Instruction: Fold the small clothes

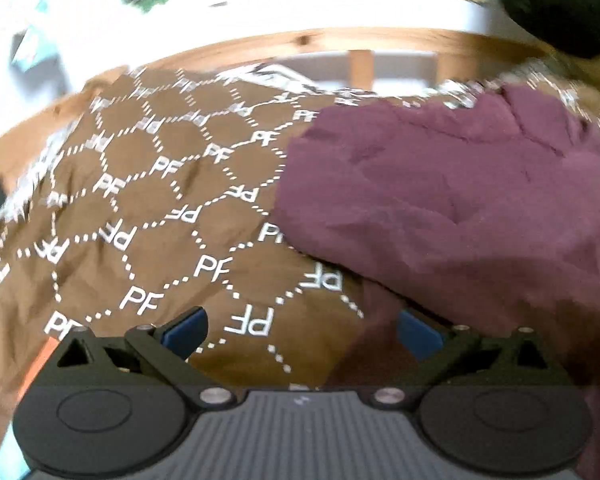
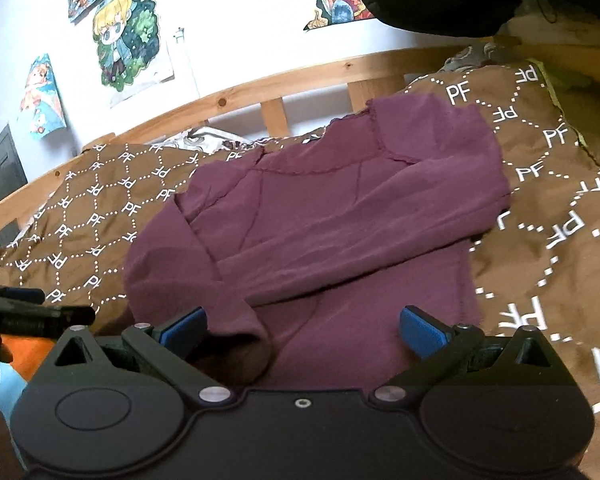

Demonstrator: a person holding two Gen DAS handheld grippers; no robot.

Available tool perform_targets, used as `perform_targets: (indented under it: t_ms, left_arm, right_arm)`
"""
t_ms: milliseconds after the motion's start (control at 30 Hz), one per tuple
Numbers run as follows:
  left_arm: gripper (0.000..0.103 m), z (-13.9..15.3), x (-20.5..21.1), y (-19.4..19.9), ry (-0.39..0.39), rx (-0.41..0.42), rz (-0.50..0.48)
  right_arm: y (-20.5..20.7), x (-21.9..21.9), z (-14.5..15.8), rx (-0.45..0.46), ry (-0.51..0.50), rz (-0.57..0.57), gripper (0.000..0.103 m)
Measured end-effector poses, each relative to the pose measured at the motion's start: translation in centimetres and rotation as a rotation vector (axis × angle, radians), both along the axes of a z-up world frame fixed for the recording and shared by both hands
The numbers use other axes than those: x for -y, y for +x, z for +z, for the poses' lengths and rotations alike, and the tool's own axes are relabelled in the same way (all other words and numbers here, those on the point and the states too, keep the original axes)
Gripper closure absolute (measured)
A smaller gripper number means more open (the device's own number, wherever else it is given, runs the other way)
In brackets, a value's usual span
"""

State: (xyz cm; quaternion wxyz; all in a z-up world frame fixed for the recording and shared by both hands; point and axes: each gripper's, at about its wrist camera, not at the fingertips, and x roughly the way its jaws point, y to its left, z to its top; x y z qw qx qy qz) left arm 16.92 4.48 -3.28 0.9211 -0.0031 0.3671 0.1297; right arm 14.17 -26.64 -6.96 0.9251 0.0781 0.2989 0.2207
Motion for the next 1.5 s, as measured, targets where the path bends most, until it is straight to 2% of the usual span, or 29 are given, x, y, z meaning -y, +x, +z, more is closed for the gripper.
perform_targets:
  t_ms: [67,100,200,267,333,433,467,600,667,733,833,867,1033,1133,1200,1367,1500]
  left_arm:
    - [0.000,-0.3,-1.0,1.1,-0.018,-0.017,0.021]
    - [0.000,-0.6,-1.3,1.8,-0.015,-0.033,0.021]
    - [0.000,-1.4,-1.3,3.4,-0.009,-0.059,-0.015]
    - [0.000,-2.0,-1.3,3.9,-0.010,-0.073,-0.031]
    - [0.000,-2.5,-1.0,4.2,-0.018,-0.092,-0.020]
    - [0.000,-2.4,-1.3,3.2,-0.065,-0.068,-0.014]
    - [0.000,-2.1,-1.4,2.8,-0.081,-0.052,-0.015]
    - [0.000,-0.4,-2.2,1.6,-0.164,0.066,-0.020]
    - [0.000,0.3,-2.4,2.2,-0.206,0.106,-0.027]
    - [0.000,0.4,-2.1,3.6,-0.186,0.091,-0.027]
    - [0.000,-0.4,-1.0,5.8,-0.063,0.032,-0.007]
    - [0.001,-0.8,-0.8,6.3,-0.033,0.013,0.007]
    - [0.001,-2.8,-1.0,7.6,-0.056,-0.067,0.062]
    - [0.001,-3.8,-0.6,7.6,-0.025,-0.098,0.055]
    - [0.001,-4.0,-0.4,7.5,0.000,-0.101,0.043]
    - [0.001,-3.2,-0.2,7.0,0.006,-0.107,0.038]
    - [0.001,-2.9,0.2,5.1,-0.007,-0.102,0.003]
  right_arm:
    - [-0.1,-0.5,-0.2,0.015,0.018,0.006,0.015]
    - [-0.1,-0.8,-0.3,0.021,0.024,0.014,0.018]
    - [0.1,-1.0,-0.6,0.008,0.035,0.024,0.037]
    - [0.3,-1.0,-1.0,-0.008,0.047,0.025,0.059]
    - [0.4,-1.1,-1.3,-0.024,0.031,0.026,0.072]
    - [0.3,-1.5,-1.5,-0.015,-0.034,0.031,0.099]
    - [0.1,-1.5,-1.3,0.000,-0.056,0.038,0.103]
    - [-0.6,-1.5,-0.4,0.090,-0.120,0.056,0.103]
    - [-0.5,-1.5,-0.3,0.103,-0.123,0.073,0.103]
    - [-0.3,-1.5,-0.4,0.086,-0.105,0.087,0.103]
    - [-0.2,-1.6,-0.7,0.059,-0.100,0.092,0.102]
    - [-0.2,-1.6,-0.8,0.055,-0.102,0.092,0.099]
    - [0.1,-1.3,-0.8,0.040,-0.093,0.093,0.088]
    - [0.2,-1.3,-0.9,0.031,-0.096,0.090,0.084]
    - [0.3,-1.3,-0.9,0.025,-0.099,0.087,0.076]
    - [0.1,-1.0,-0.3,0.058,-0.084,0.090,0.042]
    - [0.1,-1.6,0.1,0.074,-0.114,0.125,0.035]
